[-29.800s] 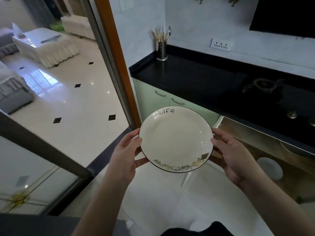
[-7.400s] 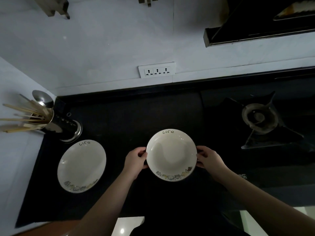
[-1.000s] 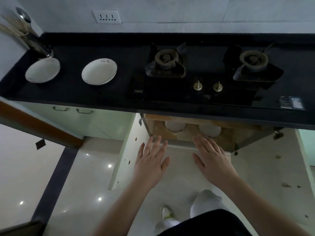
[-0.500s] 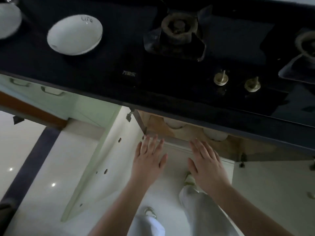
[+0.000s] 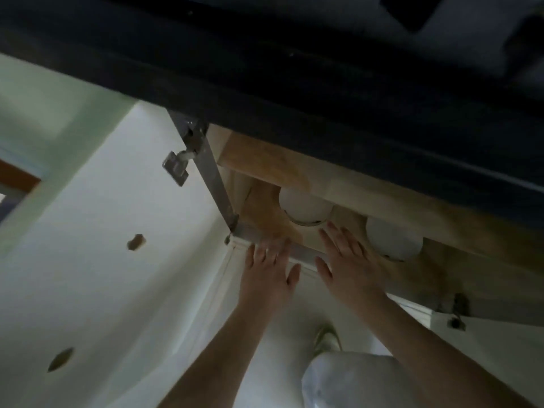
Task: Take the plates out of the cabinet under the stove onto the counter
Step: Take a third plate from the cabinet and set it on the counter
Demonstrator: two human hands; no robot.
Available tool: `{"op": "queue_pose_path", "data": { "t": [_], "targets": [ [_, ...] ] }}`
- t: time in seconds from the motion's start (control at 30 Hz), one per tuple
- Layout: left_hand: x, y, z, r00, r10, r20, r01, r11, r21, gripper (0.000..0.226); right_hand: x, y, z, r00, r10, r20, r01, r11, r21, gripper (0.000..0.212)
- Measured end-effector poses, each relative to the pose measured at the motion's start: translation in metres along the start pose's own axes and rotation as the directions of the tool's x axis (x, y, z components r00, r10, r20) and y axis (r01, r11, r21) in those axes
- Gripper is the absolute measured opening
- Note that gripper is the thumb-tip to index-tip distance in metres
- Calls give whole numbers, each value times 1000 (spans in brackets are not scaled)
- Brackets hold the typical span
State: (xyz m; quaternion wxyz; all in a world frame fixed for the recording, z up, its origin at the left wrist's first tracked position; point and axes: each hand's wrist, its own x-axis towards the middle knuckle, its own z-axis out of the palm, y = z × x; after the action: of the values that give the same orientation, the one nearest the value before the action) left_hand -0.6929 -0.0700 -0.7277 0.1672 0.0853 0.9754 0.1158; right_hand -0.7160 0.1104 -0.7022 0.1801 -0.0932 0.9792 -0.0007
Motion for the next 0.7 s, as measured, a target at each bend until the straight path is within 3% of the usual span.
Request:
{"op": "queue_pose_path", "data": {
  "t": [0.17, 0.37, 0.57, 0.7],
  "targets": [
    [61, -31, 58, 996, 81, -22, -79, 994, 71, 62, 63, 20, 57, 998, -7, -55, 5, 999, -40, 64],
    [125, -63, 113, 995, 103, -18, -99, 986, 133, 56, 121, 43, 126, 998, -60, -20, 60, 998, 15, 64],
    [181, -83, 172, 978, 204, -51, -187, 954, 233, 59, 179, 60, 178, 998, 59, -14, -56, 987, 149, 62],
    [213, -96, 190, 979, 197, -45, -180, 953, 242, 62, 204, 61, 201, 999, 50, -11, -49, 994, 100, 61]
  ]
}}
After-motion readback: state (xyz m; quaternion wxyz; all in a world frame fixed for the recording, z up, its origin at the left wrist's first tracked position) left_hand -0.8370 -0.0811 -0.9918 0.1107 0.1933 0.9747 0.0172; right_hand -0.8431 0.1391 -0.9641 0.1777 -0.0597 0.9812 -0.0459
